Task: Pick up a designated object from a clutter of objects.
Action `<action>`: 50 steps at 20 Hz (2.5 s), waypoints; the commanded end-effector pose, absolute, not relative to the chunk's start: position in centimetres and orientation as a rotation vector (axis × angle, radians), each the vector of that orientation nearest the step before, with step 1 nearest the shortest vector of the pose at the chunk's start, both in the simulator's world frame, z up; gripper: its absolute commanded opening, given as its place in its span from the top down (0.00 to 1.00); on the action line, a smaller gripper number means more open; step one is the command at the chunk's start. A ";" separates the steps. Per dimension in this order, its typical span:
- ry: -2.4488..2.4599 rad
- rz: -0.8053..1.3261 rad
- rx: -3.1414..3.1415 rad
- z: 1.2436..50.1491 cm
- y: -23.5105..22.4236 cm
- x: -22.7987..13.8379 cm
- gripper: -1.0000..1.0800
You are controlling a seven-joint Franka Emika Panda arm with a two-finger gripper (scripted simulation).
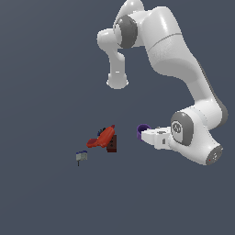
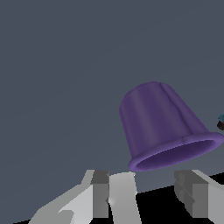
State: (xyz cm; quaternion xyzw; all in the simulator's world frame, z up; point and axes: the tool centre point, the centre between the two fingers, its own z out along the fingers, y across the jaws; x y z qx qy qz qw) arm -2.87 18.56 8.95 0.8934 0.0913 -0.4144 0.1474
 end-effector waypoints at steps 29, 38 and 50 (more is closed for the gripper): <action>0.262 -1.201 2.561 7.0 17.6 -5.2 1.00; 0.262 -1.200 2.561 7.3 17.5 -5.2 1.00; 0.261 -1.200 2.561 11.9 15.1 -6.9 1.00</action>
